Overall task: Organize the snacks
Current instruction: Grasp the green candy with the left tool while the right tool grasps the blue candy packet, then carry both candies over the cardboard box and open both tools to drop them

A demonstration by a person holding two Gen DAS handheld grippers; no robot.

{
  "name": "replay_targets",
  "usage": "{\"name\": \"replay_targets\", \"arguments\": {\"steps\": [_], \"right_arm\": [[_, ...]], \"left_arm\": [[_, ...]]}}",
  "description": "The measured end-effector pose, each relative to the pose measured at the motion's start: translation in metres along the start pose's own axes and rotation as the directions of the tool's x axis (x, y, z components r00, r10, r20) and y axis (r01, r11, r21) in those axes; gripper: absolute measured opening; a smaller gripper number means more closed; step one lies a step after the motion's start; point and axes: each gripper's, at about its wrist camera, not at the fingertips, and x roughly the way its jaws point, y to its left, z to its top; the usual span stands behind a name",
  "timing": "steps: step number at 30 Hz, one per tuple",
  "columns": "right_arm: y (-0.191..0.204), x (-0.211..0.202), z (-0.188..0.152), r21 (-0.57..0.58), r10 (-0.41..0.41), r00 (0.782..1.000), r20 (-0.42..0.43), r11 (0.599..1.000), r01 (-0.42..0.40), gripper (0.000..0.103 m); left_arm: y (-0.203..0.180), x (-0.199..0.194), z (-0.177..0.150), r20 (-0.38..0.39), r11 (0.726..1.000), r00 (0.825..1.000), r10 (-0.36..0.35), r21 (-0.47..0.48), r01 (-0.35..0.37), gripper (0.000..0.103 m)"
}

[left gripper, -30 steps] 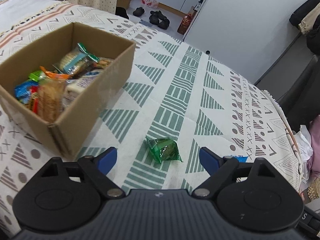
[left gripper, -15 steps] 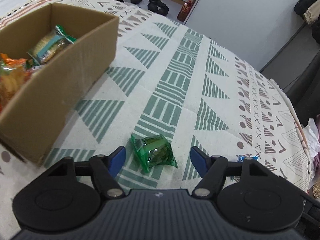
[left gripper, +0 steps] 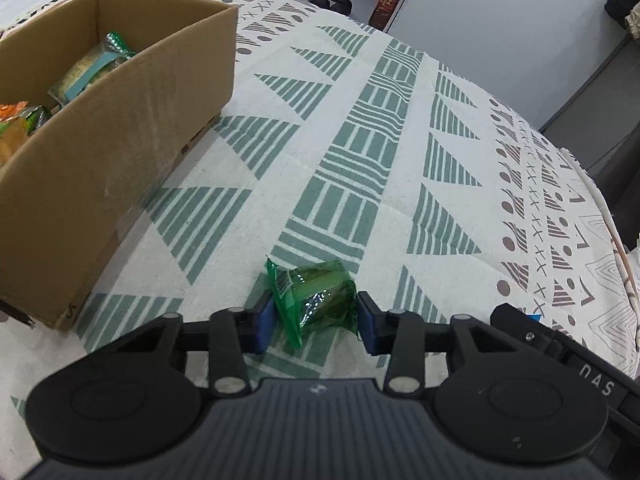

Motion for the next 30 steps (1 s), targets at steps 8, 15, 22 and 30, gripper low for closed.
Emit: {"name": "replay_targets", "arguments": {"steps": [8,15,22,30], "right_arm": [[0.006,0.009,-0.002,-0.038,0.015,0.999,-0.039,0.999,-0.017,0.057],[0.008,-0.012,0.003,-0.032,0.064,0.998,-0.002,0.997,-0.064,0.041],[0.016,-0.031,0.005,-0.049,0.108,0.994,0.029,0.993,-0.107,0.036],[0.028,-0.053,0.01,-0.05,0.159,0.983,0.089,0.987,-0.155,0.036]], "left_arm": [[0.003,-0.008,-0.002,0.011,1.0,1.0,0.004,0.01,-0.004,0.036],[0.0,-0.035,0.0,0.062,1.0,0.998,0.002,0.018,-0.003,0.036],[0.002,-0.062,-0.003,0.1,1.0,0.995,0.013,0.012,-0.014,0.036],[0.016,-0.095,0.001,0.152,0.999,0.988,0.035,-0.009,-0.035,0.036]]}}
